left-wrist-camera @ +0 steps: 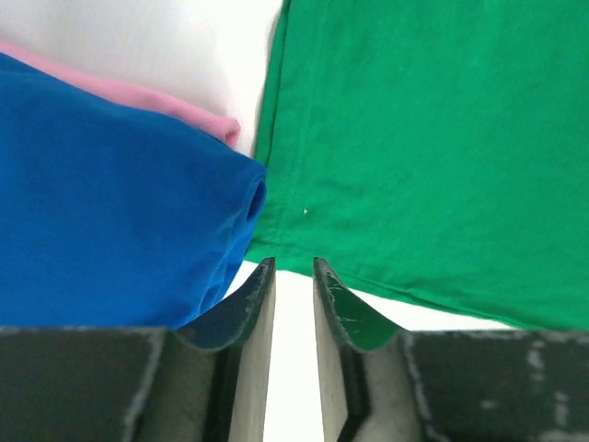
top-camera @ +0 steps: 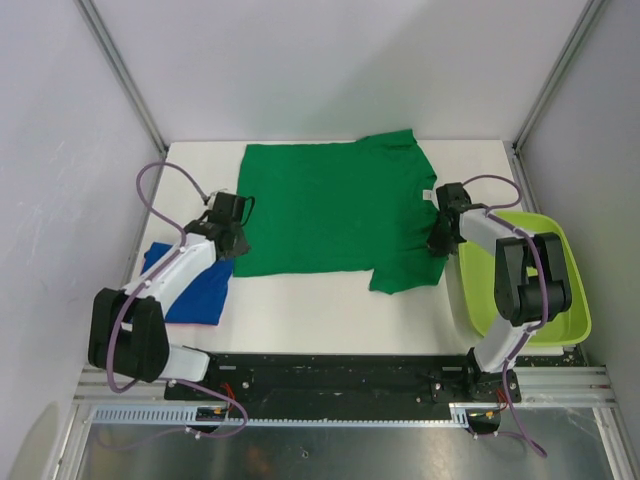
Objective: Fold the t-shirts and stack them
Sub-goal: Flatten out the tshirt, then grap the side of the flattened tshirt closest away from the robot with both arms
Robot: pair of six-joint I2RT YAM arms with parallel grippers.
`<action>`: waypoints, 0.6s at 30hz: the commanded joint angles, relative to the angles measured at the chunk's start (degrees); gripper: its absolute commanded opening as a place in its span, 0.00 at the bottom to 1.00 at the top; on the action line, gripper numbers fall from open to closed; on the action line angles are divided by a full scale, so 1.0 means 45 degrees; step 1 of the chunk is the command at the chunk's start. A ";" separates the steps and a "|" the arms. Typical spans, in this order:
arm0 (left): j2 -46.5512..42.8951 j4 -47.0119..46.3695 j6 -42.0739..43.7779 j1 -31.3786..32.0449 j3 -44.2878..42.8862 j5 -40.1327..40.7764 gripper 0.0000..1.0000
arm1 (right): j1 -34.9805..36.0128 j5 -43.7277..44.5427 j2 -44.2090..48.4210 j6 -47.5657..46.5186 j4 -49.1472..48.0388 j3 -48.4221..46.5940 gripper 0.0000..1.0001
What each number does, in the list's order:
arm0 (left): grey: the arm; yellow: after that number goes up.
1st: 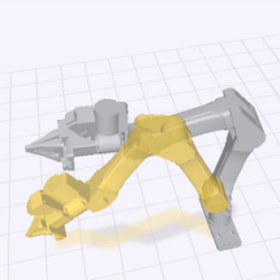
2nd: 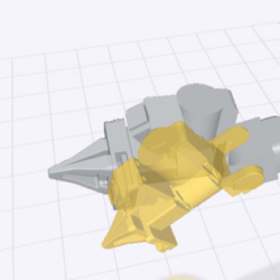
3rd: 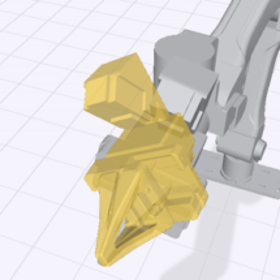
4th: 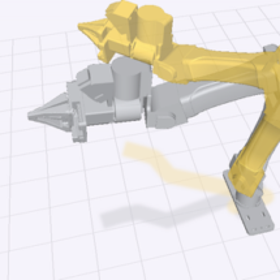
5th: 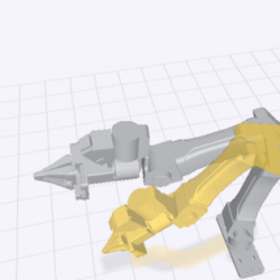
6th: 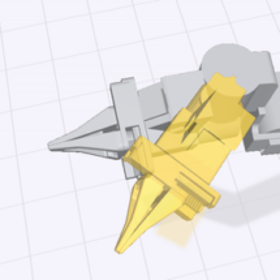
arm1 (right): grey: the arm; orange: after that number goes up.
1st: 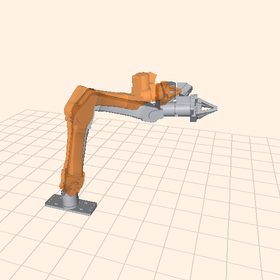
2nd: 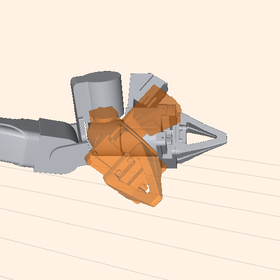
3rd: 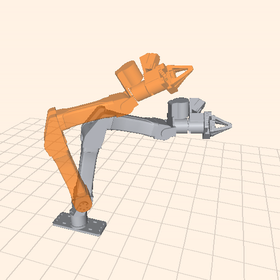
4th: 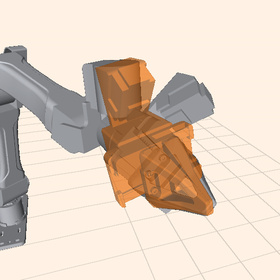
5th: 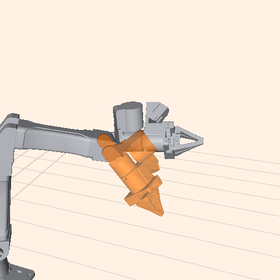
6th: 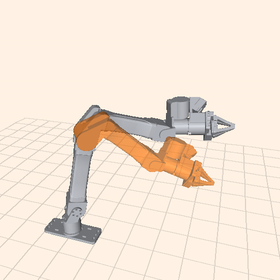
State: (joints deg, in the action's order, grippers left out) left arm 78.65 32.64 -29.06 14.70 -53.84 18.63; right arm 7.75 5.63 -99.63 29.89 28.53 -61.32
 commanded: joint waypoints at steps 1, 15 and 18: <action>0.0425 -0.0126 -0.0977 -0.0101 0.0439 -0.0696 0.24 | 0.0024 0.0217 0.0692 -0.0138 0.0195 -0.0335 0.10; 0.0833 -0.1044 -0.2061 -0.0120 0.1623 -0.0318 0.38 | 0.0877 0.0177 0.2660 -0.0161 0.0888 -0.0231 0.39; 0.1000 -0.1280 -0.2393 -0.0122 0.1793 -0.0174 0.38 | 0.1315 0.0205 0.3178 -0.0031 0.1001 0.0037 0.39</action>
State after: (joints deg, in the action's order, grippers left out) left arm 82.37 29.85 -36.45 14.59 -46.65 16.27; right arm 11.70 5.30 -89.52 29.74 31.03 -61.30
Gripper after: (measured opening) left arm 0.384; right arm 0.387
